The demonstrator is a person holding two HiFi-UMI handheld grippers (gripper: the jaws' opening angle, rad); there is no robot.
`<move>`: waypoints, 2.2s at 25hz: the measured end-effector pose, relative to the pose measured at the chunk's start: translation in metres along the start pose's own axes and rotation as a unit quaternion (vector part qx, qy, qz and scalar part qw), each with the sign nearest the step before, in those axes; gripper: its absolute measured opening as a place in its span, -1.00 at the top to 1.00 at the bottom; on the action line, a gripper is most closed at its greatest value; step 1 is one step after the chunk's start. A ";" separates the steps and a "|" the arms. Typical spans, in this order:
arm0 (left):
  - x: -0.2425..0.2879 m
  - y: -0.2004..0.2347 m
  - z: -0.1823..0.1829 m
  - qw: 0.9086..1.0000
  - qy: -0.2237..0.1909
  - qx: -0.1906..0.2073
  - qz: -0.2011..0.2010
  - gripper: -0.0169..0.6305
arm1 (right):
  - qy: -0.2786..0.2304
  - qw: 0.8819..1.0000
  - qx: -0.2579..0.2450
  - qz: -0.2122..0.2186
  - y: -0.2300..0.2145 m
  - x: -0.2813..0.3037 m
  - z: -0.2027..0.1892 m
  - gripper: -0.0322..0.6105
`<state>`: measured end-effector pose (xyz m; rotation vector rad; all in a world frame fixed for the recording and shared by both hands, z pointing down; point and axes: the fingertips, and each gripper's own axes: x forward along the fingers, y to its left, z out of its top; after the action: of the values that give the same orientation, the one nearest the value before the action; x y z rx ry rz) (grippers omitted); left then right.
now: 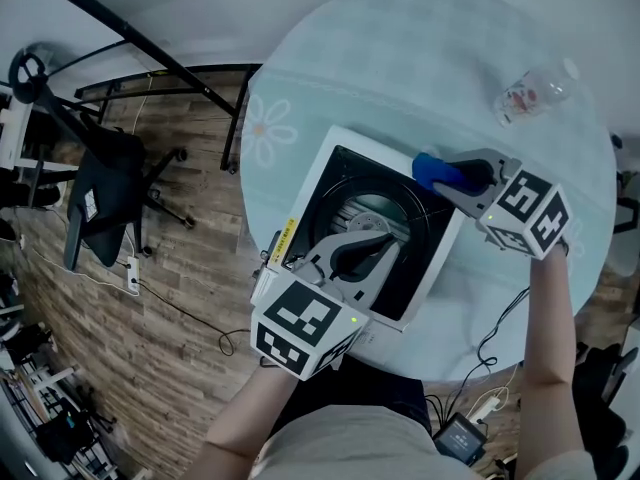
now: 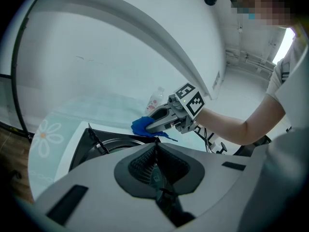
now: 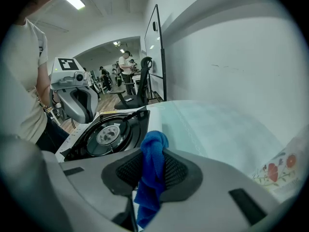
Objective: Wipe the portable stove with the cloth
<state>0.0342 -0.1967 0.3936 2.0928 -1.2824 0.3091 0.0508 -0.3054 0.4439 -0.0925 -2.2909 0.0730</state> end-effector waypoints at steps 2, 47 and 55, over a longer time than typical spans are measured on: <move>-0.001 0.001 0.000 1.000 -0.001 -0.001 -0.003 0.86 | 0.001 1.000 0.007 -0.006 -0.001 -0.003 -0.003 0.60; -0.034 -0.015 -0.045 0.994 0.050 0.030 -0.093 0.86 | -0.028 0.967 0.179 -0.179 0.065 -0.041 -0.069 0.60; -0.050 -0.011 -0.054 0.993 0.053 0.033 -0.099 0.86 | -0.031 0.961 0.188 -0.202 0.085 -0.038 -0.068 0.60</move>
<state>0.0263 -0.1234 0.4050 2.2086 -1.0062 0.3726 0.1307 -0.2227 0.4539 0.5793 -2.2703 0.2981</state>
